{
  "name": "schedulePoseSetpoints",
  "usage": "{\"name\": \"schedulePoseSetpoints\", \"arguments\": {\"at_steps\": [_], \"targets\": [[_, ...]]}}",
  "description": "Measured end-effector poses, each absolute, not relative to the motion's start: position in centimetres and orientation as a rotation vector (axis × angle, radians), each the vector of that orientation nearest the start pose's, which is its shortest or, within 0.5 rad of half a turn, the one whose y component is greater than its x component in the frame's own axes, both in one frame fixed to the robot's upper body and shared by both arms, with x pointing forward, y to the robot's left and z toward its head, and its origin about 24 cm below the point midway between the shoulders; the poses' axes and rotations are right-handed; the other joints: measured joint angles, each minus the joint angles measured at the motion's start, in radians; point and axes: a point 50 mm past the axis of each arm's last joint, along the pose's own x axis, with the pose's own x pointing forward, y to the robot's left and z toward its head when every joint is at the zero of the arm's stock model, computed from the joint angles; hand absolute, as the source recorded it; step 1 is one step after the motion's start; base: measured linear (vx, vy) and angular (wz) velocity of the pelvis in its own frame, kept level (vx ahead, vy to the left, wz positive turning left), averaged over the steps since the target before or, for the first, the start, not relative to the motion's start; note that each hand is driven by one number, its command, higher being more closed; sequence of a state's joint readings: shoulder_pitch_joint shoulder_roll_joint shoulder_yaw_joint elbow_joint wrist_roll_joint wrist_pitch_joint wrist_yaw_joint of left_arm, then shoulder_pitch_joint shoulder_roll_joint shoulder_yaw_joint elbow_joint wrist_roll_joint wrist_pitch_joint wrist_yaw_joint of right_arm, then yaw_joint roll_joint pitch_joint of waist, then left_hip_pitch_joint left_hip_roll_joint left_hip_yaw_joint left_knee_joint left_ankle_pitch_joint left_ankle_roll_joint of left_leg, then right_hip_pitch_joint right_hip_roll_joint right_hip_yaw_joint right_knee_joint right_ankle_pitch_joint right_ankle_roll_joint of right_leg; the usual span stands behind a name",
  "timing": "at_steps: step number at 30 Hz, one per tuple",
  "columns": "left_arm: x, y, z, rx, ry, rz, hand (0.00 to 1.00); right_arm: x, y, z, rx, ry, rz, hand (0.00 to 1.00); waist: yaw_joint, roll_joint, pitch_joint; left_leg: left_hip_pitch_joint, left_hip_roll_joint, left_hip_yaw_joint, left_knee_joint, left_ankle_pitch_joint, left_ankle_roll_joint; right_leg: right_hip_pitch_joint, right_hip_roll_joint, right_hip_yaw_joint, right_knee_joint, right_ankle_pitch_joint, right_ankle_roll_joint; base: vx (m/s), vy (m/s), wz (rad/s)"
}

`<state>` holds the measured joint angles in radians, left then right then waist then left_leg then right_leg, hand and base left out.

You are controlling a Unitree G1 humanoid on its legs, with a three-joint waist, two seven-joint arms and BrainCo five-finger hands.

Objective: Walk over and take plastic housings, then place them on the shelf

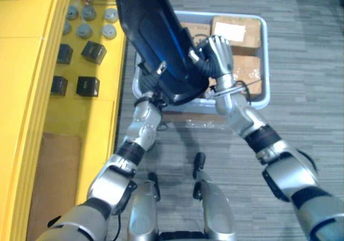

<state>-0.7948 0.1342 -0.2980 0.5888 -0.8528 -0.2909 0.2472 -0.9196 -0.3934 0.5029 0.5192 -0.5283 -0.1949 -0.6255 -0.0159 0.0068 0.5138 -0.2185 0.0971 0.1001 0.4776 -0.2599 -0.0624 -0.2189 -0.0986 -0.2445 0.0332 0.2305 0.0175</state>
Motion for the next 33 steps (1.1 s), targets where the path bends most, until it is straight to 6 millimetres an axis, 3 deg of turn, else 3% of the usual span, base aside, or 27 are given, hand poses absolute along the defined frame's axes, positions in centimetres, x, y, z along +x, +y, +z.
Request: {"name": "schedulePoseSetpoints", "arguments": {"at_steps": [5,9,12,16,28,31,33], "targets": [[35.8,9.5,12.9,-0.512,-0.22,-0.058,1.0,34.9,-9.2,18.2,-0.771,-0.793,-0.048,0.0,0.003,-0.012,-0.01,0.095,0.003,0.011,-0.04,0.0,0.0,0.086,0.007,0.001,-0.031,0.0,0.001,0.01,0.071,-0.03],[34.3,10.0,11.7,-0.301,-0.273,0.042,1.0,33.0,-9.9,15.9,-0.52,-0.664,-0.032,0.0,0.006,-0.042,-0.062,0.127,0.011,0.019,-0.057,-0.002,-0.004,0.121,0.017,0.002,-0.063,0.001,0.001,-0.01,0.036,-0.04],[33.6,10.5,10.4,-0.192,-0.266,0.108,1.0,31.8,-10.7,15.5,-0.405,-0.635,-0.044,0.0,0.002,-0.043,-0.097,0.159,0.013,0.025,-0.073,-0.003,-0.005,0.151,0.018,0.005,-0.078,0.001,0.002,0.02,0.045,-0.06],[32.1,12.2,7.7,-0.064,-0.215,0.24,1.0,29.7,-13.5,15.3,-0.225,-0.598,-0.122,0.0,0.0,-0.047,-0.16,0.202,0.015,0.053,-0.105,-0.006,-0.008,0.175,0.019,0.033,-0.101,0.003,0.006,0.0,0.068,-0.2],[28.5,16.8,5.2,0.101,-0.215,0.537,1.0,25.8,-20.9,12.3,0.027,-0.462,-0.267,0.0,-0.006,-0.044,-0.195,0.225,0.016,0.078,-0.123,-0.012,-0.01,0.183,0.023,0.057,-0.113,0.0,0.014,-0.01,0.031,-0.06],[26.7,18.2,5.6,0.053,-0.273,0.608,1.0,23.6,-22.6,9.2,0.103,-0.344,-0.322,0.0,-0.006,-0.041,-0.211,0.223,0.015,0.08,-0.13,-0.013,-0.009,0.177,0.023,0.056,-0.113,0.002,0.016,0.02,0.043,0.01],[24.4,18.6,6.3,-0.009,-0.348,0.63,1.0,21.4,-23.3,5.4,0.209,-0.203,-0.397,0.0,-0.009,-0.037,-0.225,0.221,0.014,0.09,-0.14,-0.013,-0.009,0.168,0.023,0.059,-0.113,-0.001,0.02,0.02,0.039,-0.05]]}}
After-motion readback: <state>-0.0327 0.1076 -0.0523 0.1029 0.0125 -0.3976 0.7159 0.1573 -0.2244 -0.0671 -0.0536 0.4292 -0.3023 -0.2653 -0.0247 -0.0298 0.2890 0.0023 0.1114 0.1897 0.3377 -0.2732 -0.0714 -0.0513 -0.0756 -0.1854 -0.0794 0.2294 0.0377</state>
